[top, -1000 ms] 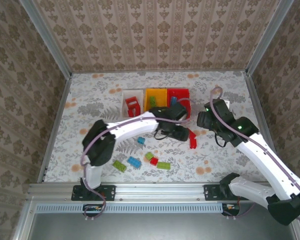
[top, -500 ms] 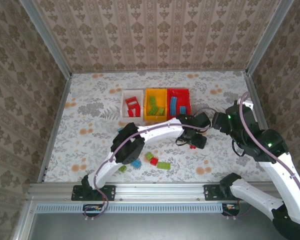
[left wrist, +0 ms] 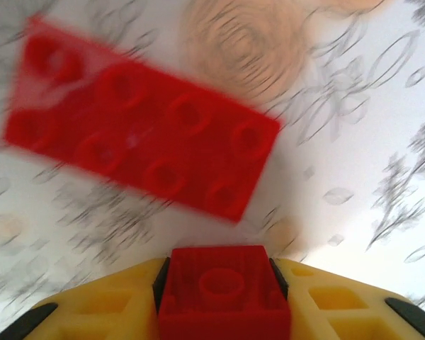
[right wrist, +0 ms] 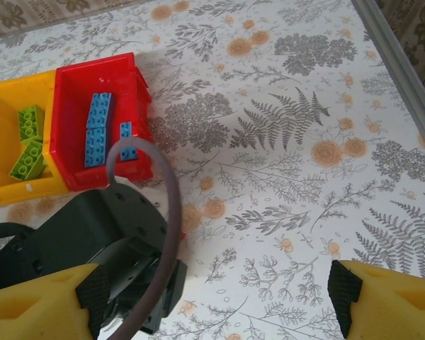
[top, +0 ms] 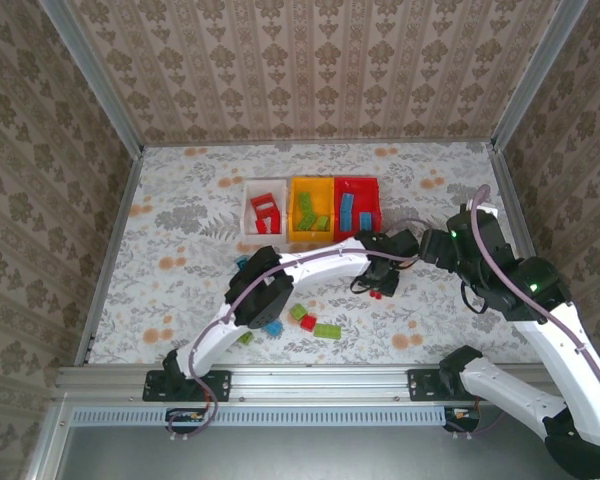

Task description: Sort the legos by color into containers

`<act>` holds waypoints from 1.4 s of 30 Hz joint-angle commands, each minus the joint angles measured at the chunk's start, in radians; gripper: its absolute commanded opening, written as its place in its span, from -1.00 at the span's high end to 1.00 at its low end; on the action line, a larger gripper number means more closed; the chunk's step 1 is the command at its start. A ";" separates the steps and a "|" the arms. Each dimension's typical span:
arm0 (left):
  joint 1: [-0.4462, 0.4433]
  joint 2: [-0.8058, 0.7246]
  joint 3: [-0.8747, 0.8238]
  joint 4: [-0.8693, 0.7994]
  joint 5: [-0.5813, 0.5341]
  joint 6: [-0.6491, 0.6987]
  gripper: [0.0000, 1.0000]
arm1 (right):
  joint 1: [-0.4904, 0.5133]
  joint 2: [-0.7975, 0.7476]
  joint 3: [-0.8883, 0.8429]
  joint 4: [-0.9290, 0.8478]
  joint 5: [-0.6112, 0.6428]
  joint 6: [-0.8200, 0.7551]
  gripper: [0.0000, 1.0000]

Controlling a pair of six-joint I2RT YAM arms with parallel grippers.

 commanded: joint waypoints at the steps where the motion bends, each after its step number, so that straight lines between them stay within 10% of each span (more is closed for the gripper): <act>1: 0.026 -0.214 -0.110 -0.033 -0.093 -0.006 0.21 | -0.002 0.002 -0.015 0.033 -0.051 -0.041 -0.66; 11: 0.308 -0.634 -0.497 -0.062 -0.176 0.028 0.25 | 0.025 0.125 -0.088 0.248 -0.322 -0.095 -0.54; 20: 0.586 -0.525 -0.399 -0.085 -0.234 0.192 0.31 | 0.186 0.368 -0.081 0.415 -0.487 -0.081 -0.54; 42: 0.641 -0.250 -0.204 -0.101 -0.291 0.245 0.01 | 0.166 0.433 -0.079 0.411 -0.490 -0.093 -0.61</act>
